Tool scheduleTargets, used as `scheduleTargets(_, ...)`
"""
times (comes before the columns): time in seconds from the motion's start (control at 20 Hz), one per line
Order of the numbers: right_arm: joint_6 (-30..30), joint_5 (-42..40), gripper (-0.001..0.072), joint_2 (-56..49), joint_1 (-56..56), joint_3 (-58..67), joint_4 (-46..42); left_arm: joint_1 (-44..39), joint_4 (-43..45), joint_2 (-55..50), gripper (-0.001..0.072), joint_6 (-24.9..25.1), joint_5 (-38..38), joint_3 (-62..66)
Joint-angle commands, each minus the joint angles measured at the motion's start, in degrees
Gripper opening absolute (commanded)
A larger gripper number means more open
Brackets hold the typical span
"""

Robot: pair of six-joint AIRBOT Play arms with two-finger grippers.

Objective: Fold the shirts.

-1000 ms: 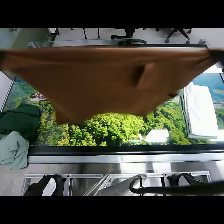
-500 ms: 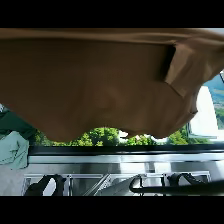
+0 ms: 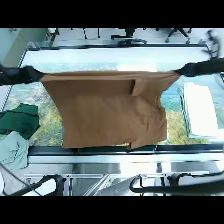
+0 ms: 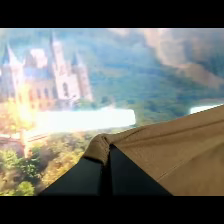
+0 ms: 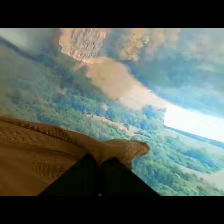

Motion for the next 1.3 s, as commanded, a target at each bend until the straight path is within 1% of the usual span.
scheduleTargets(0.0,-0.20,-9.79,0.0021,-11.87,4.39,-0.20,1.99,-0.13,-0.92,-11.13,0.0013,1.25,9.18,-3.19)
scheduleTargets(0.1,-0.20,-15.54,0.0022,-15.80,5.68,-0.20,1.99,-0.15,-0.90,-16.90,0.0013,1.68,10.84,-1.75)
scheduleTargets(0.2,-0.22,-18.40,0.0021,-18.80,6.14,-0.20,1.99,-0.15,-0.72,-22.05,0.0013,2.36,10.78,0.72)
scheduleTargets(0.25,-0.22,-18.60,0.0021,-19.98,6.12,-0.20,1.95,-0.17,-0.70,-24.13,0.0013,3.15,10.56,1.79)
scheduleTargets(0.45,-0.17,-18.03,0.0022,-22.38,6.14,-0.24,1.55,-0.17,-0.61,-31.08,0.0014,3.17,8.48,4.96)
scheduleTargets(0.7,0.00,-15.65,0.0029,-22.99,6.12,-0.22,1.66,-0.22,-0.74,-32.85,0.0020,3.15,7.56,3.50)
scheduleTargets(0.75,0.02,-14.93,0.0105,-22.47,6.10,-0.20,1.79,-0.26,-0.76,-32.85,0.0020,3.13,5.81,4.63)
scheduleTargets(0.8,0.31,-14.05,0.0253,-21.35,5.97,-0.17,1.75,-0.26,-0.72,-32.85,0.0023,3.10,3.04,6.34)
scheduleTargets(0.85,0.85,-12.83,0.0285,-19.63,5.79,-0.17,1.64,-0.24,-0.68,-32.85,0.0269,3.10,-0.79,8.61)
scheduleTargets(0.9,1.11,-11.34,0.0287,-17.64,5.33,-0.20,1.51,0.11,-0.57,-32.85,0.0561,2.29,-4.39,10.82)
scheduleTargets(0.95,2.19,-9.31,0.0297,-15.21,4.59,-0.20,1.42,0.35,-0.55,-32.83,0.0578,0.35,-8.26,12.96)
scheduleTargets(1.0,3.69,-7.02,0.0297,-13.05,3.65,-0.20,1.29,0.94,-0.57,-32.83,0.0578,-1.42,-12.44,14.93)
scheduleTargets(1.1,6.08,-1.88,0.0295,-9.07,1.22,-0.52,0.33,1.73,-0.50,-31.45,0.0578,-2.89,-17.97,14.56)
scheduleTargets(1.2,6.40,2.93,0.0294,-4.96,-1.57,-3.58,0.22,2.40,1.70,-27.47,0.0577,-2.89,-18.80,8.00)
scheduleTargets(1.25,6.38,4.59,0.0295,-3.10,-2.78,-5.99,0.20,2.86,4.98,-24.94,0.0578,-2.89,-18.43,3.56)
